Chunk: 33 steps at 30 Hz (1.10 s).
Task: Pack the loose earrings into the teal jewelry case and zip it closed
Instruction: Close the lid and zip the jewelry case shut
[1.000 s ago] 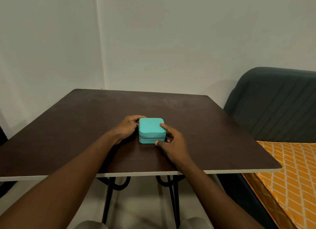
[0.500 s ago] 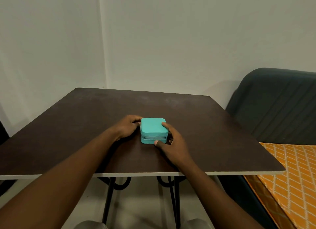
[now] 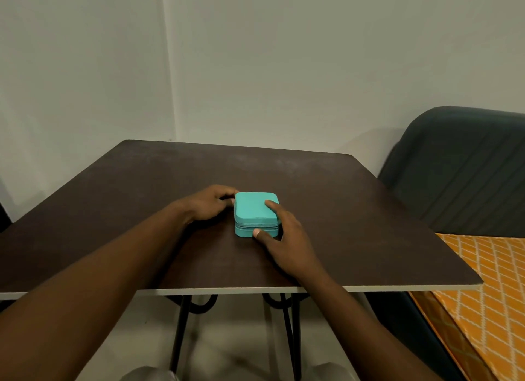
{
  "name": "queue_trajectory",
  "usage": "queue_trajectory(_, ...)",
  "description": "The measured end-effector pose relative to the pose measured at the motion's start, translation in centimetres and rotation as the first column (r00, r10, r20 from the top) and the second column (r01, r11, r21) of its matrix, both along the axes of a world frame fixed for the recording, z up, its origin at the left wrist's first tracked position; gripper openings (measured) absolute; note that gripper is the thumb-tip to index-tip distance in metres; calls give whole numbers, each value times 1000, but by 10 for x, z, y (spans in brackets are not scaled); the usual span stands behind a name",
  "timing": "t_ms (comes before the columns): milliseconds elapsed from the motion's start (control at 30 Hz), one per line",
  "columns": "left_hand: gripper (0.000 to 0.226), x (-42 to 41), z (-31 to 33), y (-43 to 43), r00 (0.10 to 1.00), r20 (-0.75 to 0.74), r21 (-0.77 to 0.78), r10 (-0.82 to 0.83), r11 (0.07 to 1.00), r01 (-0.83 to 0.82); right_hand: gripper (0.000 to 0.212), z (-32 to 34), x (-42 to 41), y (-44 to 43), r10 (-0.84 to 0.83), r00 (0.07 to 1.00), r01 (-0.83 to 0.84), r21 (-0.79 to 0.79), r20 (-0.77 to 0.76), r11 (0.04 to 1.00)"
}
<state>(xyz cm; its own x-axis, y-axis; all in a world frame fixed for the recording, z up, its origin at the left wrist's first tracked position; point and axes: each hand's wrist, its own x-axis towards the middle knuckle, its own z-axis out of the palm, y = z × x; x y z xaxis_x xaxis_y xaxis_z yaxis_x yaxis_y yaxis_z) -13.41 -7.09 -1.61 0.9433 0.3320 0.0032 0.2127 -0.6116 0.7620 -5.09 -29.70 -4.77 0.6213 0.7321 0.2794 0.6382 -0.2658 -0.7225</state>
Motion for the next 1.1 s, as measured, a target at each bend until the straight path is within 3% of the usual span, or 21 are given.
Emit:
queue_trajectory(300, 22, 2, 1, 8, 996, -62, 64, 62, 996, -58, 68, 2, -1, 0, -7, 1000, 7, -13, -11, 1000)
queue_trajectory(567, 20, -4, -6, 4, 988, 97, 199, 122, 970, -140, 67, 1, -1, 2, -26, 1000, 26, -18, -8, 999)
queue_trajectory(833, 20, -17, -15, -15, 943, 238, 366, 231, 878, -308, 65, 1, -4, 3, -36, 998, 39, -54, 53, 998)
queue_trajectory(1100, 23, -19, -16, -32, 910, 288, 386, 297, 834, -395, 64, 1, -8, 4, -74, 989, 88, -107, 131, 990)
